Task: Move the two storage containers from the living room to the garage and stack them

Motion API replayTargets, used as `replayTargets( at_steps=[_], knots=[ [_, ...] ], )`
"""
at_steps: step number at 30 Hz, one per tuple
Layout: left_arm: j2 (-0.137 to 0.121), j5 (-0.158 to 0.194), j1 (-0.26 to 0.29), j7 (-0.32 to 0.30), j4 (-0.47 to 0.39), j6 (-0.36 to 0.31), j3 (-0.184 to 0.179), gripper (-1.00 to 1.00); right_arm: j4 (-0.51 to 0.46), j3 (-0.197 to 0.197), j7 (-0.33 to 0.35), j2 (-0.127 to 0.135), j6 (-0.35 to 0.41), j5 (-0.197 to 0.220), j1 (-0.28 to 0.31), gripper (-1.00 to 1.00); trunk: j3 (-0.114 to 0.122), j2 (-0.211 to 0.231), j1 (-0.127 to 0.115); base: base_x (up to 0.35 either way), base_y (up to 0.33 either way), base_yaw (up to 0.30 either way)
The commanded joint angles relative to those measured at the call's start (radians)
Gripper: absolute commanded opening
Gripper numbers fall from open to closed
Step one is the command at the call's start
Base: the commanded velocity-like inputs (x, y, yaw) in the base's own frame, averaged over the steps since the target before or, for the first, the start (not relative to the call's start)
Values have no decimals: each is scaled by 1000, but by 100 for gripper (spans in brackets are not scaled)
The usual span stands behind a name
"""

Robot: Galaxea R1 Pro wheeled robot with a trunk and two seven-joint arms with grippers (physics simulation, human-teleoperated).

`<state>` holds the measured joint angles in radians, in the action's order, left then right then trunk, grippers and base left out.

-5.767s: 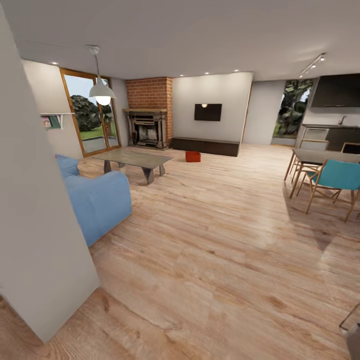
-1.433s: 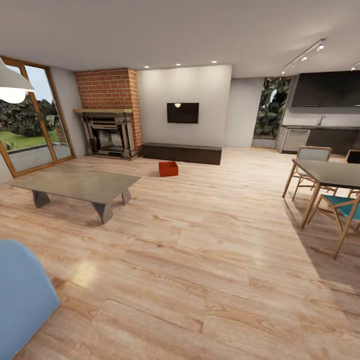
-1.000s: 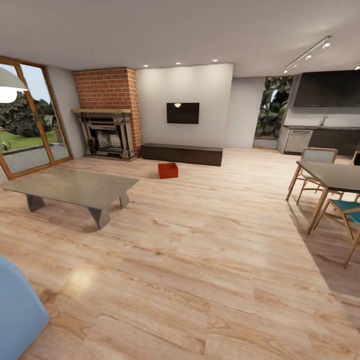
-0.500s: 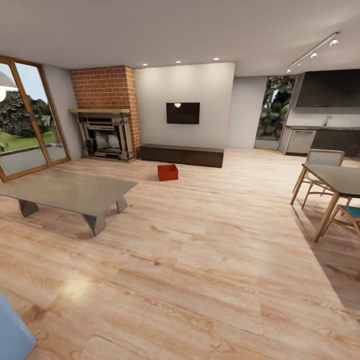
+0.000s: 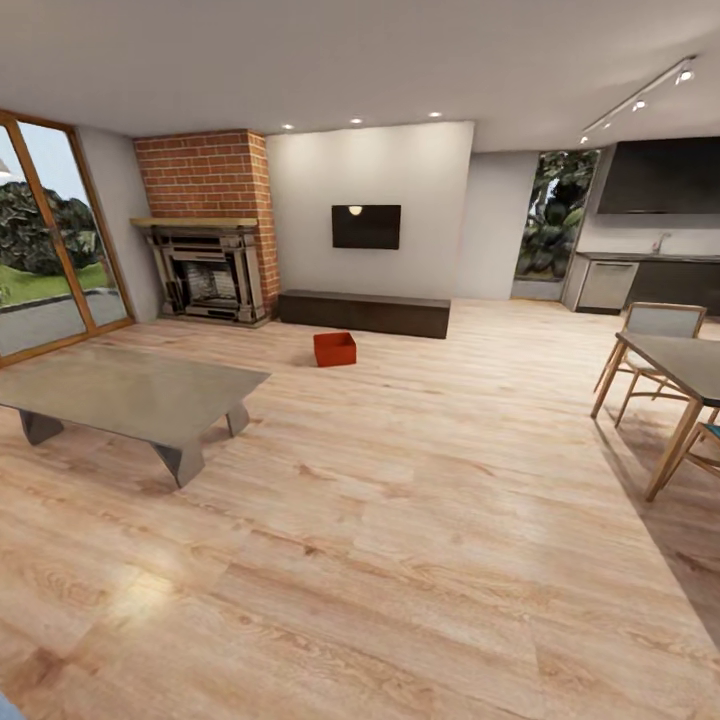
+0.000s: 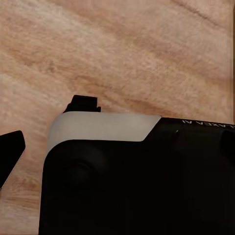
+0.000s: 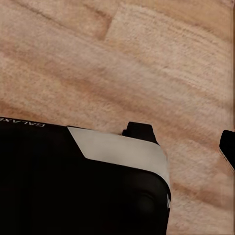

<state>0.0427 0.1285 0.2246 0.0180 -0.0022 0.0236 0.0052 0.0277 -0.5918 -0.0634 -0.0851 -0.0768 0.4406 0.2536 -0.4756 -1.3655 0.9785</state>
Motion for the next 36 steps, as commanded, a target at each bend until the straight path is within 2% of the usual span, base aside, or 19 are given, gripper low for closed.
replayTargets(
  at_steps=[1, 23, 36],
  knots=[
    [0, 8, 1, 2, 1, 2, 0, 100, 3, -9, -1, -1, -4, 9, 1, 100, -1, 0, 1, 323, 0, 0],
    [2, 6, 1, 1, 1, 1, -1, 100, 3, -8, -2, -1, -11, 12, 1, 100, -1, 0, 1, 323, 0, -5],
    [2, 7, 1, 1, 1, 2, -1, 100, 3, -8, -3, -2, -9, 15, 1, 100, -1, 0, 1, 323, 0, -215]
  ],
)
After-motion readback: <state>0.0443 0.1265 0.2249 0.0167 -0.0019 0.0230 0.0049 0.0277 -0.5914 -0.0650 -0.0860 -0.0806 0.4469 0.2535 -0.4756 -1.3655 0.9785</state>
